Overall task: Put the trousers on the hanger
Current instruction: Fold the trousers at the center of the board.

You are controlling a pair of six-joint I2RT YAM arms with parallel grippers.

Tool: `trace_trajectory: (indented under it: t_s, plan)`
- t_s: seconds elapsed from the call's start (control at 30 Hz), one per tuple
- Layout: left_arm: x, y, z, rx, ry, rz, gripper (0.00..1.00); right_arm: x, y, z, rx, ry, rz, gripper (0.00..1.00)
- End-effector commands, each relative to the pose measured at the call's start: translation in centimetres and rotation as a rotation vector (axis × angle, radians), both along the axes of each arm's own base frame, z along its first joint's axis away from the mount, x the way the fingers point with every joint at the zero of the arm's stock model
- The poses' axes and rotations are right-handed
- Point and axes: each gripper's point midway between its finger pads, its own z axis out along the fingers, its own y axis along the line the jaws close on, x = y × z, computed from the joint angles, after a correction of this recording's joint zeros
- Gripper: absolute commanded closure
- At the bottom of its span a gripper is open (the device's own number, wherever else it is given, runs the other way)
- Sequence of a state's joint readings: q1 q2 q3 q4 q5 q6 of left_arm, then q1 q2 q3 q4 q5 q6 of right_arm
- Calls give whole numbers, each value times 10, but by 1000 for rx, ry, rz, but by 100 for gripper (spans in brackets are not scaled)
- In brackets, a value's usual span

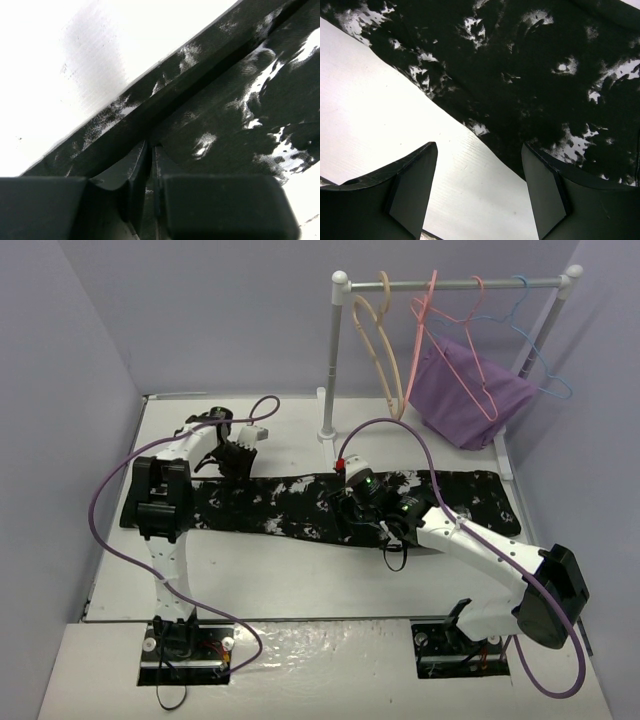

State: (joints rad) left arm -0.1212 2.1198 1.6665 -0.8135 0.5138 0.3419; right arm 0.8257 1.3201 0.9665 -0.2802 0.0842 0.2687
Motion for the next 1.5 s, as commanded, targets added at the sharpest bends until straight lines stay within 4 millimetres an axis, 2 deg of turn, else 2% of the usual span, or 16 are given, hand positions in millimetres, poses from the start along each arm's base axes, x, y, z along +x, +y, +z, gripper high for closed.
trace_trajectory:
  t_s: [0.0,0.23,0.6,0.83,0.93,1.0,1.07,1.13,1.23,1.3,1.4,1.43,1.47]
  plan:
    - [29,-14,64,-23,-207,-20,96,2,6,2,24,-11,3,34]
    - [40,-15,67,-1,-252,-8,96,1,7,0,25,-6,2,35]
    - [63,-12,50,24,-303,66,95,2,8,-2,29,-6,-1,35]
    - [70,-8,35,50,-285,107,87,4,6,-9,23,-5,-17,35]
    - [81,-1,35,76,-326,160,77,5,7,-10,21,-4,-26,35]
    - [90,4,45,90,-371,209,70,6,8,-12,22,-1,-33,35]
    - [96,6,64,83,-428,254,64,7,8,-12,23,-1,-49,36]
    - [104,11,97,76,-523,313,58,9,8,-12,24,-6,-59,36]
    - [98,16,141,49,-621,397,36,11,9,-13,29,-10,-76,38]
    - [86,23,145,46,-616,467,26,14,10,-14,21,-19,-92,40]
    - [64,35,155,51,-607,585,25,18,13,-19,15,-26,-109,43]
    - [56,37,153,55,-595,601,25,20,14,-21,15,-27,-118,47]
    - [44,42,142,73,-567,635,25,22,16,-25,18,-24,-129,53]
